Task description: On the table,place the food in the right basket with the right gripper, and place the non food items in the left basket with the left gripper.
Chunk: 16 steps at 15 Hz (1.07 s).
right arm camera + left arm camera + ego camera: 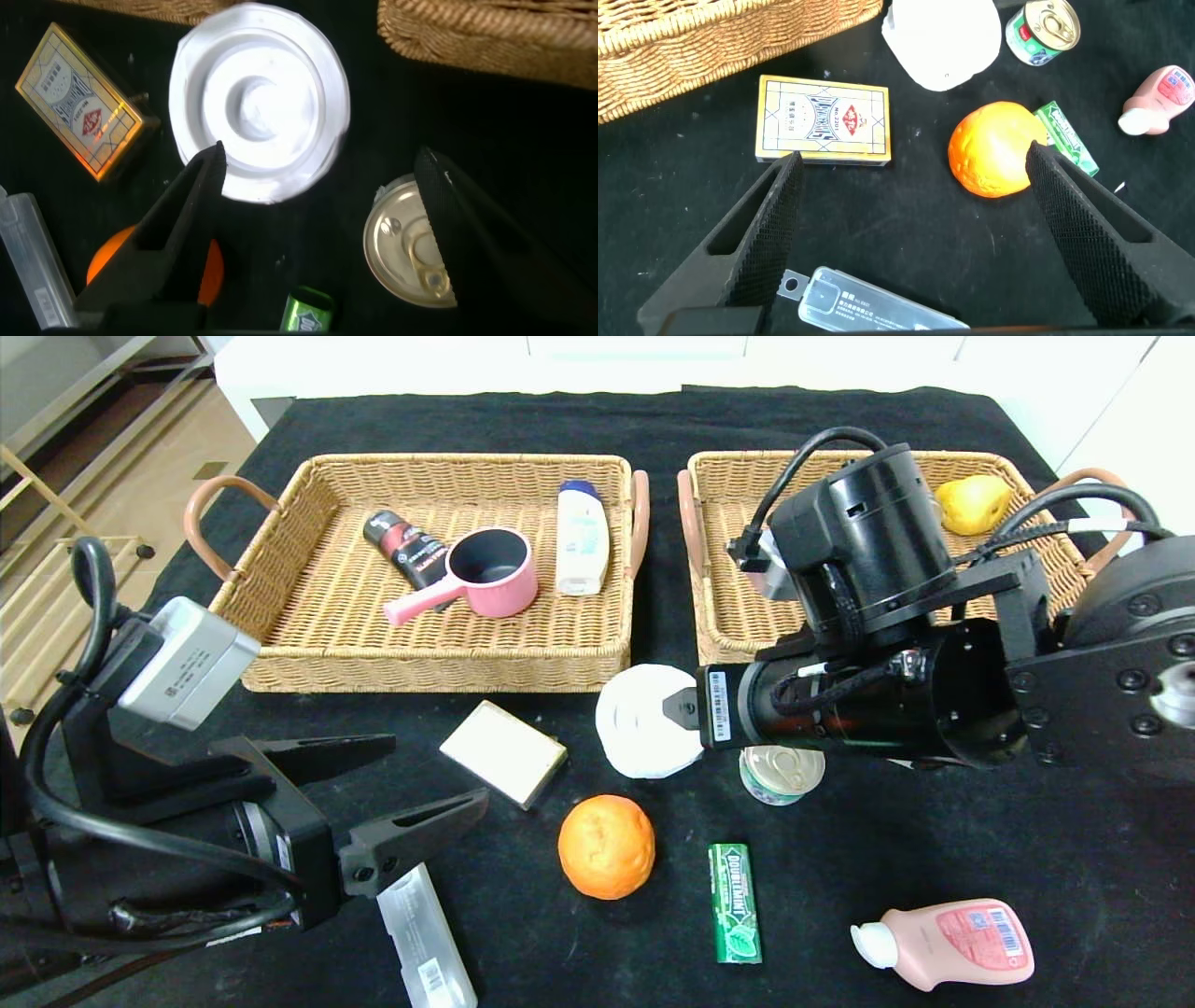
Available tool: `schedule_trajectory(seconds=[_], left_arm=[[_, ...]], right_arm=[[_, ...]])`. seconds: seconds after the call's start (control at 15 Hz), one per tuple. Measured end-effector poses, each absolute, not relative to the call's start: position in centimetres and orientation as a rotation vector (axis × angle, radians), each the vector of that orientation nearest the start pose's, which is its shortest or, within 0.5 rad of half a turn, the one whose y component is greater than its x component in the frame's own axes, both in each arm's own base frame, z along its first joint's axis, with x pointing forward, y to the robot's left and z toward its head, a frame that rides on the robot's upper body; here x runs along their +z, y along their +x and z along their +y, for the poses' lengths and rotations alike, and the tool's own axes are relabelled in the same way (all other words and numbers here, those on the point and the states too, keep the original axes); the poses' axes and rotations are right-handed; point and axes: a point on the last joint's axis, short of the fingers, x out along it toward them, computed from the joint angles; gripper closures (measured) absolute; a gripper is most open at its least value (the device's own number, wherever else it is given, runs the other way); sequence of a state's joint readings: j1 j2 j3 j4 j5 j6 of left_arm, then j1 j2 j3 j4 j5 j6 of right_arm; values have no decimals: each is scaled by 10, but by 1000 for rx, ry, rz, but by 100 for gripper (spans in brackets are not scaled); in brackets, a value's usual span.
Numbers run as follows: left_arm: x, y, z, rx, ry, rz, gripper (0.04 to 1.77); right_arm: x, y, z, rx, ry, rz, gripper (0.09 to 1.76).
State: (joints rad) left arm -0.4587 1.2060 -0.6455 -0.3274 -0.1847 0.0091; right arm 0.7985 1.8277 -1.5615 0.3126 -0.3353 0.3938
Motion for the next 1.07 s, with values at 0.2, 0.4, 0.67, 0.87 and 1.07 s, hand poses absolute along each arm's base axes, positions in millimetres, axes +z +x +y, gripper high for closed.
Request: schedule_trajectory(seconds=[0.2, 0.4, 0.67, 0.87, 1.07], left_arm=[[228, 160, -84, -640, 41, 231, 9], [228, 160, -84, -639, 43, 231, 9], [228, 160, -84, -640, 43, 232, 9], [227, 160, -84, -639, 43, 232, 9], [227, 160, -84, -638, 43, 234, 9]], right_arm=[[270, 236, 235, 307, 46, 562, 29], [267, 231, 229, 219, 20, 539, 25], [258, 233, 230, 130, 44, 538, 20], [248, 240, 232, 80, 92, 557, 18], [241, 246, 232, 55, 108, 573, 17]])
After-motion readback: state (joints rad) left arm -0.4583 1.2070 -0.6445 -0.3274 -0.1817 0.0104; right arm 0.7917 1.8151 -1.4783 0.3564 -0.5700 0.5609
